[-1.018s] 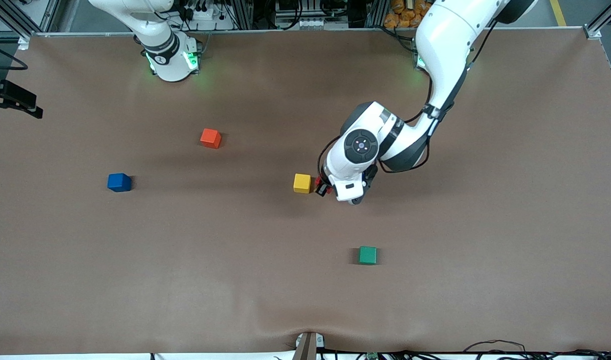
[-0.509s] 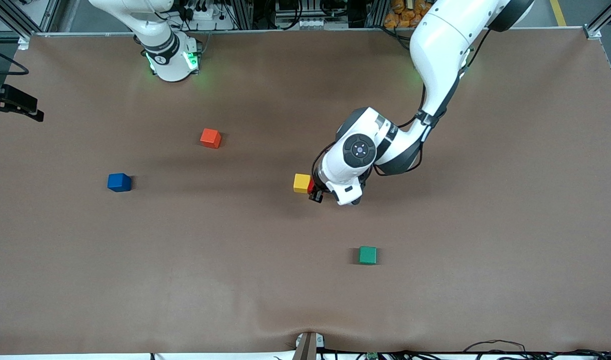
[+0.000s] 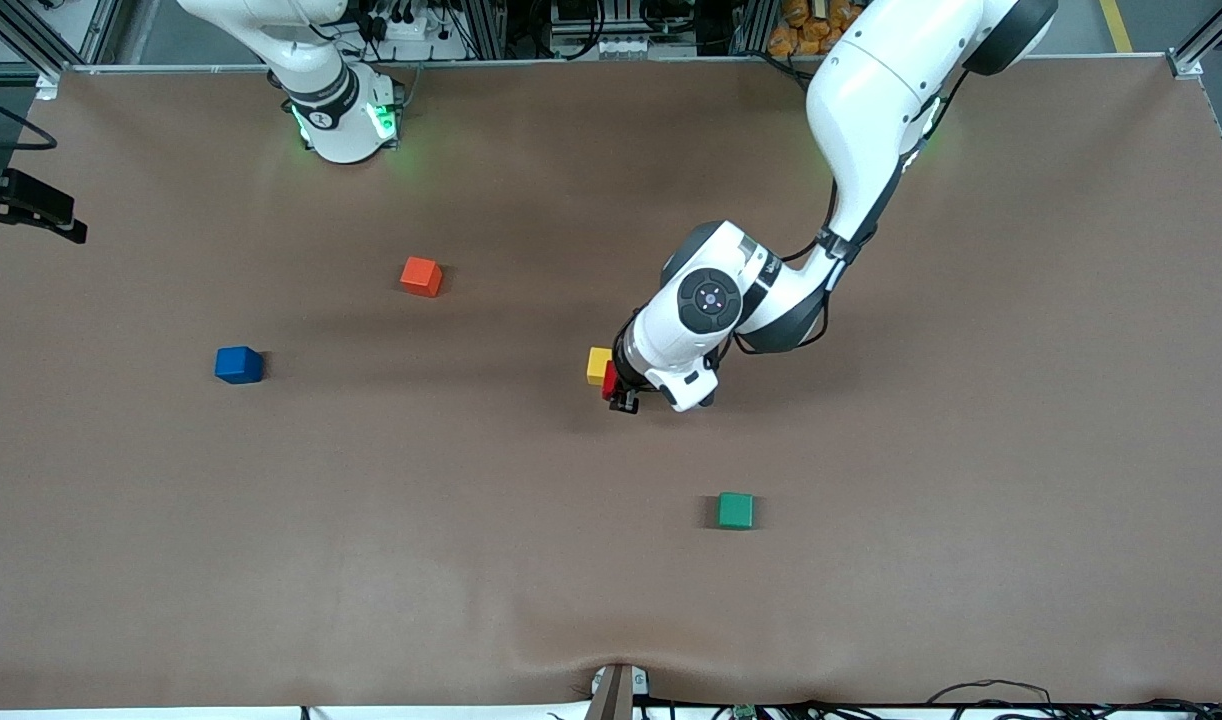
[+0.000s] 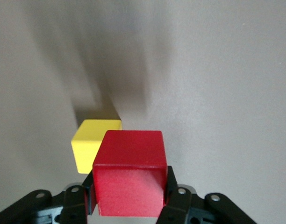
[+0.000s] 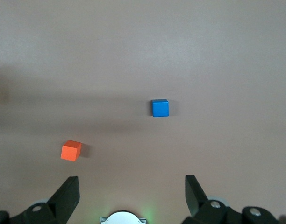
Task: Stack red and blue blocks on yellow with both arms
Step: 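Lower the red cube onto the yellow cube with the left gripper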
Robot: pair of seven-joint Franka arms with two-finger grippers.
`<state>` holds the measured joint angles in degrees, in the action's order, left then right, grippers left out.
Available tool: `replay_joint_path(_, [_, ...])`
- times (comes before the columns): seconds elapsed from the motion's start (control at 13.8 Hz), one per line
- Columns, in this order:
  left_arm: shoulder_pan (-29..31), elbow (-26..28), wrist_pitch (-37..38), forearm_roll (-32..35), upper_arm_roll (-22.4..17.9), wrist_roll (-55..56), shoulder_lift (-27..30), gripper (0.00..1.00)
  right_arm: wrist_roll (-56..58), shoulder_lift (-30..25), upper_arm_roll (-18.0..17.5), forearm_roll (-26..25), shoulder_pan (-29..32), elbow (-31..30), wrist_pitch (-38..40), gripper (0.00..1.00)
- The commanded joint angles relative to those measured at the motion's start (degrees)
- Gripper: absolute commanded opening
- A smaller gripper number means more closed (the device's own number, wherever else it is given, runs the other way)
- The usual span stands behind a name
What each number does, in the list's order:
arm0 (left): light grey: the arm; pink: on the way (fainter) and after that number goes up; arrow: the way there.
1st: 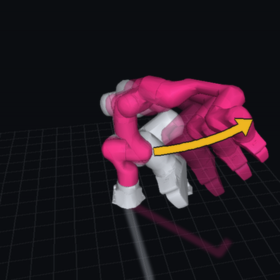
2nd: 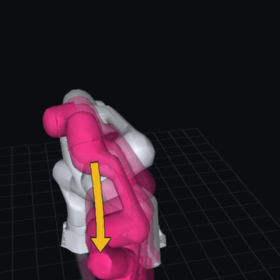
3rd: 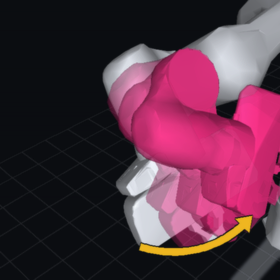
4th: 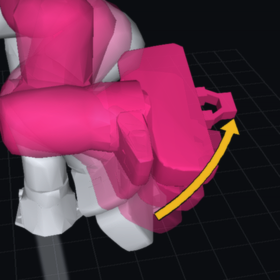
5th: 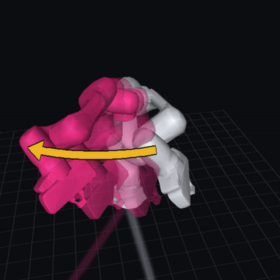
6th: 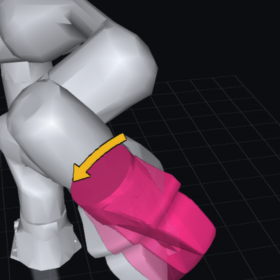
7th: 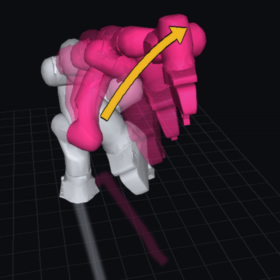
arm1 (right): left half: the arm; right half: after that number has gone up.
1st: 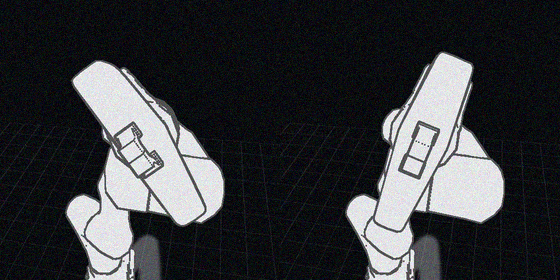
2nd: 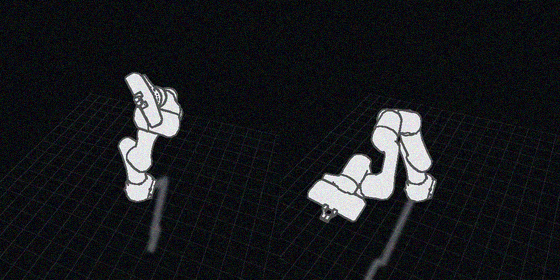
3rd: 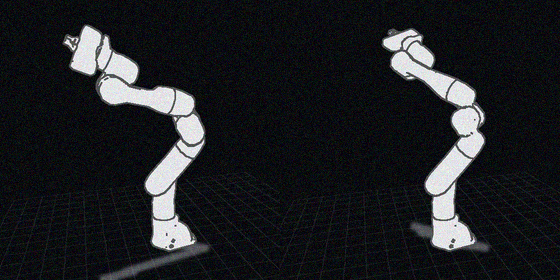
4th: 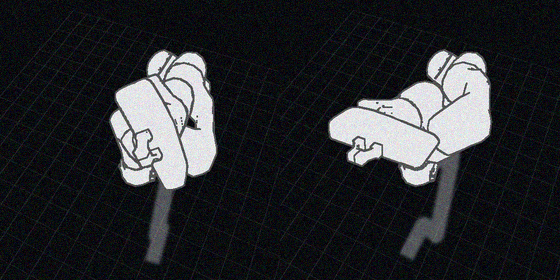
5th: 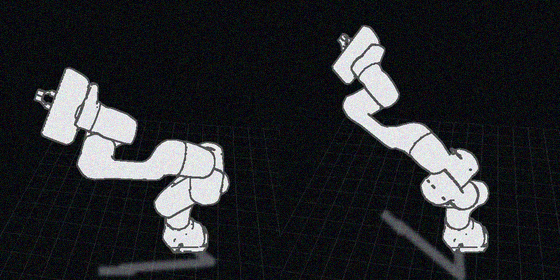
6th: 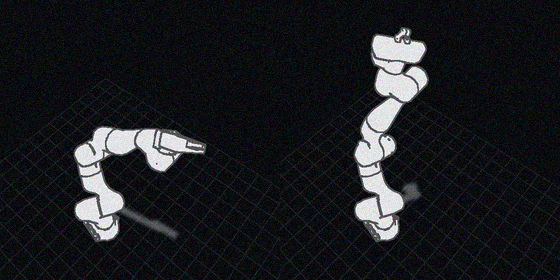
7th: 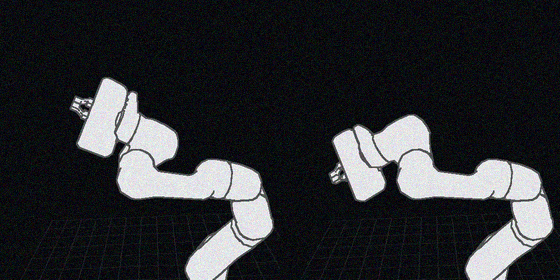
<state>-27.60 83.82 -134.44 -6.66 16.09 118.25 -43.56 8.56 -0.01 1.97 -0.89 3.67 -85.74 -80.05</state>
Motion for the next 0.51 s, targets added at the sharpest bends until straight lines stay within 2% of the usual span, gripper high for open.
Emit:
replay_joint_path(0.0, [-1.76, -2.17, -3.01, -1.16, -0.97, 4.60, -1.88, 0.00, -0.29, 0.54, -0.56, -0.34, 0.90, 1.19, 0.42, 1.00])
replay_joint_path(0.44, [-3.69, -2.08, -3.02, -0.55, -1.06, 5.14, -1.80, 0.00, -0.29, 1.59, -0.56, -0.34, 0.90, 1.27, 0.59, 1.00])
